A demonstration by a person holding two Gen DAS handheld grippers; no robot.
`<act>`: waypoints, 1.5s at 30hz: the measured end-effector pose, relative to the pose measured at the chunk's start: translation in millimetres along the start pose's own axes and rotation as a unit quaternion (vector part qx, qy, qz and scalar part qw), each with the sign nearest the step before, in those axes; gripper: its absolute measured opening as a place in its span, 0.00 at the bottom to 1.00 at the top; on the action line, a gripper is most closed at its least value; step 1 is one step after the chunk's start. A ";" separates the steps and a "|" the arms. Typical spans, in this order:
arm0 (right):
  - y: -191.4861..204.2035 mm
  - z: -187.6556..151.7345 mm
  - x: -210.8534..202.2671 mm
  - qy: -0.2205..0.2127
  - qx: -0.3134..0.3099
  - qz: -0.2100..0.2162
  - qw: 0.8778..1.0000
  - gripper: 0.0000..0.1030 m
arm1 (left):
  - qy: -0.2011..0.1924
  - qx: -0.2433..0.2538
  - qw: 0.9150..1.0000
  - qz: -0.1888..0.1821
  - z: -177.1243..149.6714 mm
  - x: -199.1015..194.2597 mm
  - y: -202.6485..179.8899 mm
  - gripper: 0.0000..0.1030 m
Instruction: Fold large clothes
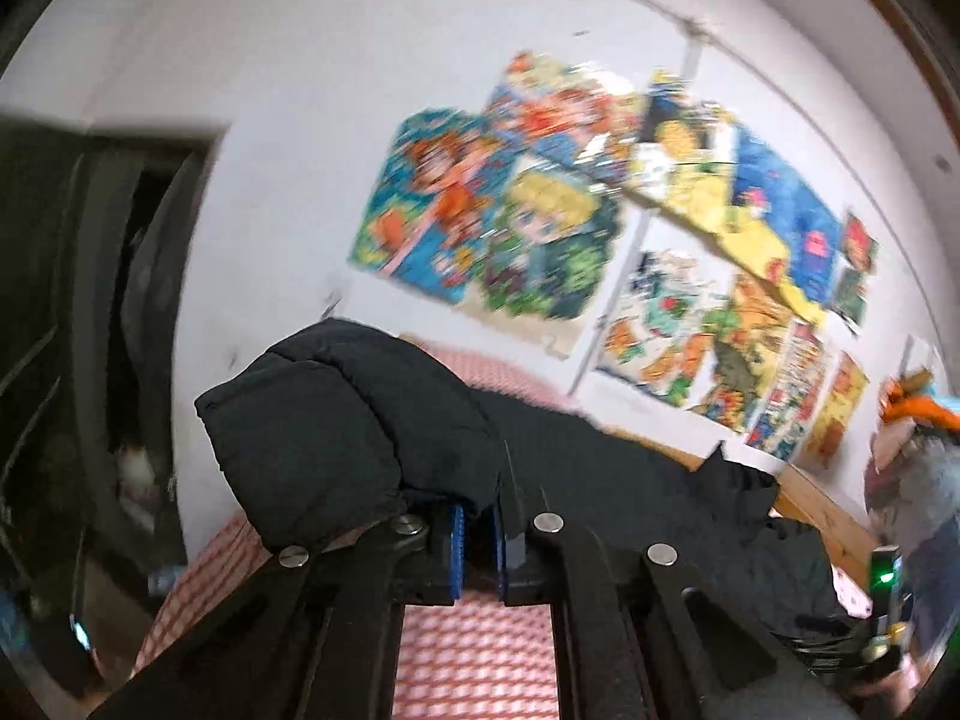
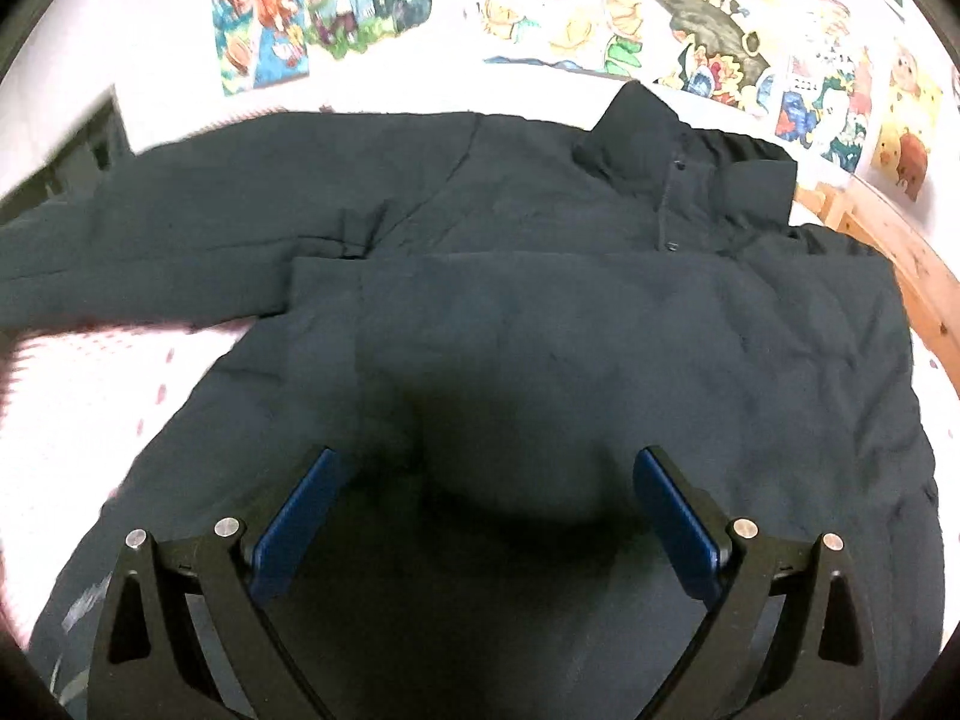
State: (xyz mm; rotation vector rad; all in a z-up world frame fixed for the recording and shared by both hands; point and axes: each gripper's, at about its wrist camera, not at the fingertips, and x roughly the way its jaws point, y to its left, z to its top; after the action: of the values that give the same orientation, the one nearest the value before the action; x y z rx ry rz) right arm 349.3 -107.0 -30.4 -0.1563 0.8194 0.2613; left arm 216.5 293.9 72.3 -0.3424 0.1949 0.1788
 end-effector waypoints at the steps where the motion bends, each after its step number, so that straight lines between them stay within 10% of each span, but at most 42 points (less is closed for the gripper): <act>1: -8.6 -2.0 -10.0 -0.005 -0.007 -0.006 1.000 0.94 | -0.009 0.021 1.000 -0.008 5.4 -3.8 -13.0 0.07; 13: -121.2 -45.2 -97.2 -0.050 0.053 -0.054 0.996 0.94 | -0.019 0.178 0.974 -0.138 21.4 -24.4 -206.9 0.06; 25: -195.4 -95.4 -128.4 -0.079 0.141 -0.046 0.986 0.94 | 0.108 0.277 0.927 -0.229 -78.6 -5.9 -359.4 0.06; 36: -273.6 -151.1 -95.0 -0.056 0.247 0.019 0.967 0.94 | 0.280 0.358 0.867 -0.203 -205.3 46.2 -408.2 0.07; 45: -270.6 -153.4 -75.4 -0.058 0.275 0.109 0.953 0.94 | 0.356 0.387 0.829 -0.192 -201.0 32.9 -406.8 0.24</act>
State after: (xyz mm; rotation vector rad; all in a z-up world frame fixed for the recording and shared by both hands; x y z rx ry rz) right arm 271.0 -415.1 -68.2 0.4722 0.7649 0.2376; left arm 300.3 -148.5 7.5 0.3935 0.9012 -0.4456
